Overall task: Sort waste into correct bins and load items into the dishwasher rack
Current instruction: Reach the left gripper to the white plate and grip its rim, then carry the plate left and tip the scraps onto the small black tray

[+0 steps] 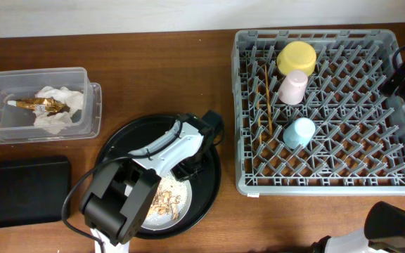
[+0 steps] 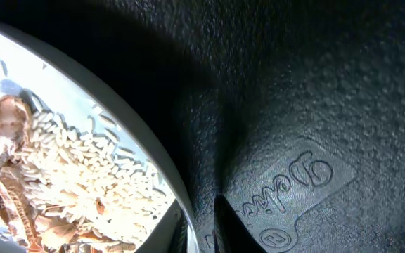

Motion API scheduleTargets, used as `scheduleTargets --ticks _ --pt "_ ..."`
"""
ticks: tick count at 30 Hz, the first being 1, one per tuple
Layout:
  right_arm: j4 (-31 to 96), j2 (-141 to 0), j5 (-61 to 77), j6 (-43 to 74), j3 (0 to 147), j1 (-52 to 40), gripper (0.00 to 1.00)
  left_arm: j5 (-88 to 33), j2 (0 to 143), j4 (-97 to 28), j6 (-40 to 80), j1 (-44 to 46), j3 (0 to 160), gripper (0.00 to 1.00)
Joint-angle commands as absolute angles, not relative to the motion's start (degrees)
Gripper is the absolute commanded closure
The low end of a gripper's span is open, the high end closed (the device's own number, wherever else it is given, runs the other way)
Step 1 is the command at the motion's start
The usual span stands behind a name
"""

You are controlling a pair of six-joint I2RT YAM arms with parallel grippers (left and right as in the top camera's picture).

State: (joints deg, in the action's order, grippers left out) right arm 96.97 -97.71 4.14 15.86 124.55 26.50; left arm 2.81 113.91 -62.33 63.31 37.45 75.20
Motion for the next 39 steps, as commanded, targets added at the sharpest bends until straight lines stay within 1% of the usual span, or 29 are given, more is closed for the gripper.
scheduleTargets --ticks 1,3,4,5,6,8,12,14,16,19,20,23,25,27,28,29,30,32,33,34,35,37,38,39 --pt "97.12 -97.89 3.86 15.49 124.40 26.65 0.02 2.92 114.32 -63.44 63.59 38.09 74.76 0.87" --pt "97.14 -97.89 3.86 15.51 124.40 26.65 0.02 2.90 114.32 -62.63 63.61 38.26 72.97 0.84" --pt "97.14 -97.89 3.86 15.51 124.40 26.65 0.02 3.01 114.32 -62.59 63.59 38.26 72.29 0.88" --pt "97.14 -97.89 3.86 15.51 124.40 26.65 0.02 3.66 114.32 -62.59 63.59 38.26 72.14 0.96" --pt "97.14 -97.89 3.86 15.49 124.40 26.65 0.01 3.68 114.32 -62.61 63.59 38.26 72.14 0.99" --pt "97.14 -97.89 3.86 15.49 124.40 26.65 0.02 3.92 114.30 -63.26 63.05 38.26 72.25 0.99" --pt "97.14 -97.89 3.86 15.49 124.40 26.65 0.02 9.61 114.30 -73.25 62.13 38.24 76.82 0.99" --pt "97.12 -97.89 3.86 15.49 124.40 26.65 0.02 11.86 114.30 -77.58 56.97 37.15 80.62 0.99" --pt "97.12 -97.89 3.86 15.49 124.40 26.65 0.02 11.86 114.30 -79.37 52.18 34.50 82.72 0.99" --pt "97.12 -97.89 3.86 15.51 124.40 26.65 0.02 11.88 114.30 -82.52 42.76 27.22 87.02 1.00" --pt "97.12 -97.89 3.86 15.49 124.40 26.65 0.01 11.88 114.30 -85.25 38.48 22.50 90.48 1.00" --pt "97.12 -97.89 3.88 15.49 124.40 26.65 0.02 11.84 114.30 -90.59 31.70 10.04 102.28 1.00" --pt "97.14 -97.89 3.86 15.49 124.40 26.65 0.02 11.38 114.30 -91.15 28.97 3.20 106.65 1.00" --pt "97.14 -97.89 3.86 15.49 124.40 26.65 0.02 11.31 114.30 -88.51 26.00 -3.36 107.20 1.00" --pt "97.14 -97.89 3.88 15.49 124.40 26.65 0.02 9.91 114.30 -87.70 25.47 -7.40 107.20 1.00" --pt "97.14 -97.89 3.86 15.49 124.40 26.65 0.02 3.09 114.30 -86.46 21.02 -11.64 107.20 1.00" --pt "97.12 -97.89 3.86 15.49 124.40 26.65 0.02 -2.24 114.30 -85.80 19.16 -14.90 107.20 1.00" --pt "97.14 -97.89 3.88 15.51 124.40 26.65 0.02 -8.71 114.30 -85.95 17.63 -21.21 107.20 1.00" --pt "97.14 -97.89 3.86 15.49 124.40 26.65 0.02 -15.51 114.30 -85.93 13.96 -25.10 107.20 1.00" --pt "97.14 -97.89 3.88 15.49 124.40 26.65 0.02 -19.64 114.30 -85.93 13.10 -28.32 107.20 1.00" --pt "97.14 -97.89 3.88 15.49 124.40 26.65 0.02 -21.91 114.30 -85.93 13.08 -31.48 107.20 1.00" --pt "97.14 -97.89 3.86 15.49 124.40 26.65 0.02 -36.82 114.30 -86.19 6.83 -39.75 107.20 1.00" --pt "97.12 -97.89 3.86 15.49 124.40 26.65 0.02 -42.41 114.30 -86.70 5.02 -42.52 107.18 1.00" --pt "97.12 -97.89 3.86 15.49 124.40 26.65 0.02 -44.29 114.30 -87.15 4.99 -44.38 107.20 1.00"
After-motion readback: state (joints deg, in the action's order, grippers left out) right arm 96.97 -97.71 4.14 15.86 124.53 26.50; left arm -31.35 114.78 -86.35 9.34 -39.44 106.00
